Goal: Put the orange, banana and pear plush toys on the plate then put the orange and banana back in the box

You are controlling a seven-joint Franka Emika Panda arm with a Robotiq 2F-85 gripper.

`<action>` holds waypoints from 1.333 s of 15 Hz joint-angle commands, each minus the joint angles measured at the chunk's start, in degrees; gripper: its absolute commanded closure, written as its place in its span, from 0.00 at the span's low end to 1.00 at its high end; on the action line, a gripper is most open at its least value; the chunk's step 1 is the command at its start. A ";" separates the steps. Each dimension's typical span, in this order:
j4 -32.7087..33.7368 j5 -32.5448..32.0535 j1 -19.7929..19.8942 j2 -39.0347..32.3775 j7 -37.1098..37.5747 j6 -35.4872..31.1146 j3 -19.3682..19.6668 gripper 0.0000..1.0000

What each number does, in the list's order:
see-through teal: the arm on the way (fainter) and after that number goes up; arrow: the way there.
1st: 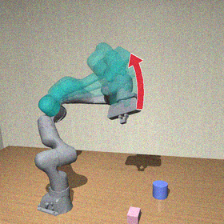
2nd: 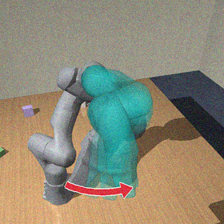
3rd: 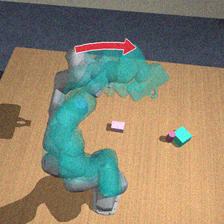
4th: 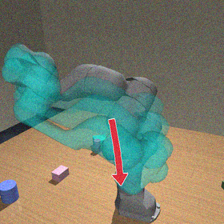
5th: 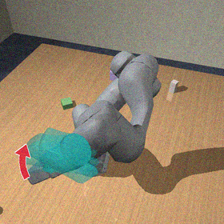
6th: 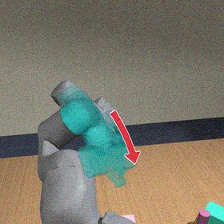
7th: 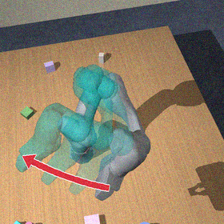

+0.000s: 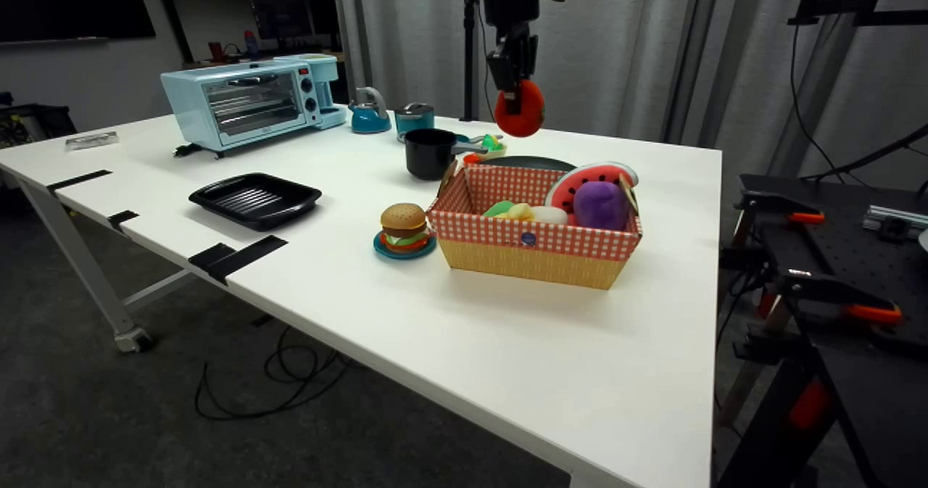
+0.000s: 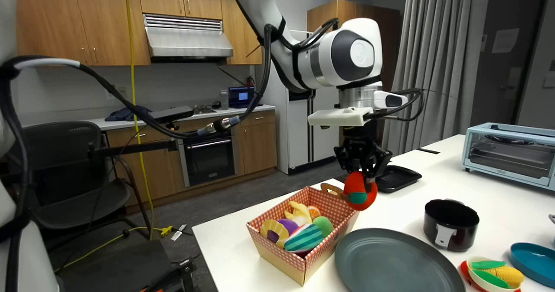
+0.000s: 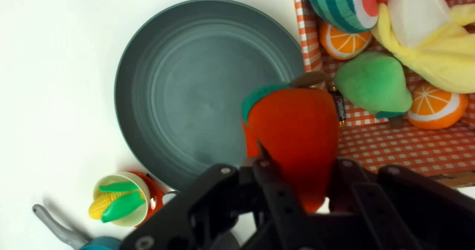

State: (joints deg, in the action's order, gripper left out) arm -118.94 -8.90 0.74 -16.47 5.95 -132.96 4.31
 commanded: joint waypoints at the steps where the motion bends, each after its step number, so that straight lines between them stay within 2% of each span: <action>1: 0.60 0.12 1.01 -0.76 1.35 -1.36 1.05 0.93; 9: 5.26 -0.14 1.74 -6.01 2.97 -0.22 3.05 0.93; 10: 5.65 -0.47 1.62 -6.54 3.34 -0.18 3.31 0.51; 13: 6.76 -0.11 1.71 -7.67 3.32 0.26 3.50 0.33; 17: 7.11 -0.16 1.60 -8.20 3.35 0.13 3.63 0.01; 20: 6.41 -0.29 1.47 -7.73 3.46 -0.12 3.66 0.00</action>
State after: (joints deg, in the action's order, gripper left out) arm -112.95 -8.91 2.24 -24.13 8.14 -132.97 7.76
